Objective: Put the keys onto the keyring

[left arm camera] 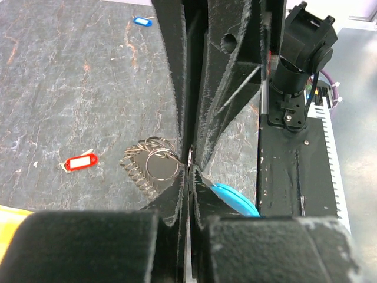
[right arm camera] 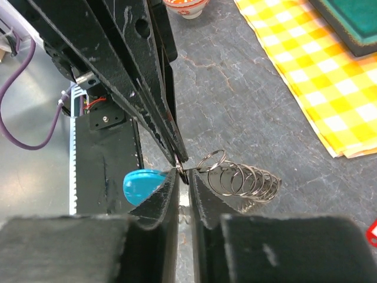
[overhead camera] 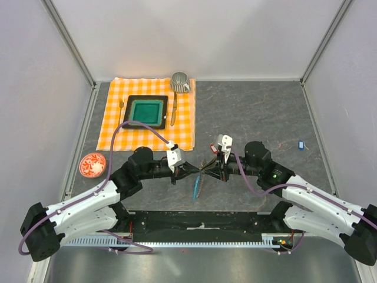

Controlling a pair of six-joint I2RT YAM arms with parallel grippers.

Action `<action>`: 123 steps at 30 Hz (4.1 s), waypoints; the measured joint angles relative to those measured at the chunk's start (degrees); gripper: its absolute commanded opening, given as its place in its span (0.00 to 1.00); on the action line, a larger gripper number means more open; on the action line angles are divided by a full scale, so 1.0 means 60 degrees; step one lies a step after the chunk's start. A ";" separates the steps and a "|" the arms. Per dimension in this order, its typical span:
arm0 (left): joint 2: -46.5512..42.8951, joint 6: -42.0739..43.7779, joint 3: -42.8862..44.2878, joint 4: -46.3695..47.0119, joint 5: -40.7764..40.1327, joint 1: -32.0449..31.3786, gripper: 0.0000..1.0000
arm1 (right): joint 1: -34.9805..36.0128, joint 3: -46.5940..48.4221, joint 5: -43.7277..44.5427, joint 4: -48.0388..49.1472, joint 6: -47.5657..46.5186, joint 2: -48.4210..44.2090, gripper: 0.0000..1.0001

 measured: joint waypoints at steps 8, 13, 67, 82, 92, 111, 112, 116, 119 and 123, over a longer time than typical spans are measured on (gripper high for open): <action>-0.0109 0.0120 -0.0882 0.0102 -0.0656 -0.0007 0.02 | 0.0000 0.0222 0.0284 -0.0178 0.0302 0.0441 0.69; -0.0688 0.0255 -0.1636 0.0532 -0.1264 -0.0007 0.02 | 0.0000 0.0291 0.1512 -0.0357 0.0535 0.0280 0.76; -0.1683 0.0270 -0.2550 0.1053 -0.2743 -0.0029 0.02 | -0.2437 0.3413 0.4819 -0.0015 -0.0849 0.8102 0.36; -0.1690 0.0270 -0.2517 0.0980 -0.2739 -0.0029 0.02 | -0.2437 0.3126 0.4615 0.0087 -0.1096 0.8091 0.27; -0.1719 0.0270 -0.2517 0.0954 -0.2739 -0.0029 0.02 | -0.2437 0.3034 0.4411 0.0357 -0.1129 0.8145 0.26; -0.1814 0.0270 -0.2514 0.0918 -0.2732 -0.0073 0.02 | -0.2437 0.3024 0.4375 0.0481 -0.1104 0.8320 0.00; -0.1818 0.0270 -0.2514 0.0914 -0.2732 -0.0073 0.02 | -0.2437 0.3002 0.4346 0.0474 -0.1100 0.8280 0.00; -0.1883 0.0270 -0.2514 0.0856 -0.2728 -0.0076 0.02 | -0.2437 0.2648 0.4127 0.0346 -0.1089 0.7628 0.00; -0.1945 0.0270 -0.2514 0.0812 -0.2728 -0.0127 0.02 | -0.2437 0.2390 0.3865 0.0262 -0.1089 0.6834 0.00; -0.2018 0.0270 -0.2514 0.0794 -0.2714 -0.0135 0.02 | -0.2368 0.2087 0.3486 0.0120 -0.1104 0.5577 0.00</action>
